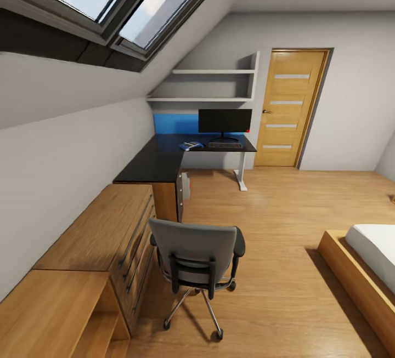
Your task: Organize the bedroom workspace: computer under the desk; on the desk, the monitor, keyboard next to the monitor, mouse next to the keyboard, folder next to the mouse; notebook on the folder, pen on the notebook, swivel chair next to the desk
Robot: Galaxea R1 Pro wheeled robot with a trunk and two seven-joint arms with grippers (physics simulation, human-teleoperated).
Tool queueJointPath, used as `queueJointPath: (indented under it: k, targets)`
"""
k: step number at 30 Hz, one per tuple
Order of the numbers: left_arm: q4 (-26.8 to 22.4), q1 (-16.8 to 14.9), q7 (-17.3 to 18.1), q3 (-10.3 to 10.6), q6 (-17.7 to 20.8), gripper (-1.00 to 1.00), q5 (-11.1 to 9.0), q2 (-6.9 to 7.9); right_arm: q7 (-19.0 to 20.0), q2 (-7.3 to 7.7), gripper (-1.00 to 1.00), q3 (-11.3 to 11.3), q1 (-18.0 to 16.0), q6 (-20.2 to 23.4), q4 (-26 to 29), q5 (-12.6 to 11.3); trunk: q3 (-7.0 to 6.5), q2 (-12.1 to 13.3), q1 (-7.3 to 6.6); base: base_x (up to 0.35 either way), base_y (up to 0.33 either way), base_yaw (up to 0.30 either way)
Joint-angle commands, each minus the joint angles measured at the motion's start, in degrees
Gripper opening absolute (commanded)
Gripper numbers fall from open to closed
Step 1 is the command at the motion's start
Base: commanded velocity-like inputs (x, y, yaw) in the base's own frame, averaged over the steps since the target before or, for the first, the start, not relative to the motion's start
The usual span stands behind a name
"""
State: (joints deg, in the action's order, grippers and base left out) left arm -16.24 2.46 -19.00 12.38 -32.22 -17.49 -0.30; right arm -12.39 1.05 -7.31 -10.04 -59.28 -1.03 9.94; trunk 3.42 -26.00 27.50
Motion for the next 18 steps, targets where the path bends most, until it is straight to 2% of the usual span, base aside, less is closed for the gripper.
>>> queueJointPath:
  k: [1, 18]
  targets:
    - [-0.10, 0.01, -0.34, 0.48, -0.08, 1.00, -0.44, 0.04, -0.60, 0.00, 1.00, -0.37, -0.07, -0.14, -0.13, 0.35, 0.11, -0.11, 0.03, -0.001, 0.108, 0.000]
    - [-0.37, 0.01, -0.34, 0.52, -0.12, 1.00, -0.42, -0.04, -0.41, 0.00, 1.00, -0.43, -0.07, -0.13, -0.12, 0.35, 0.11, -0.11, 0.03, 0.000, 0.022, 0.000]
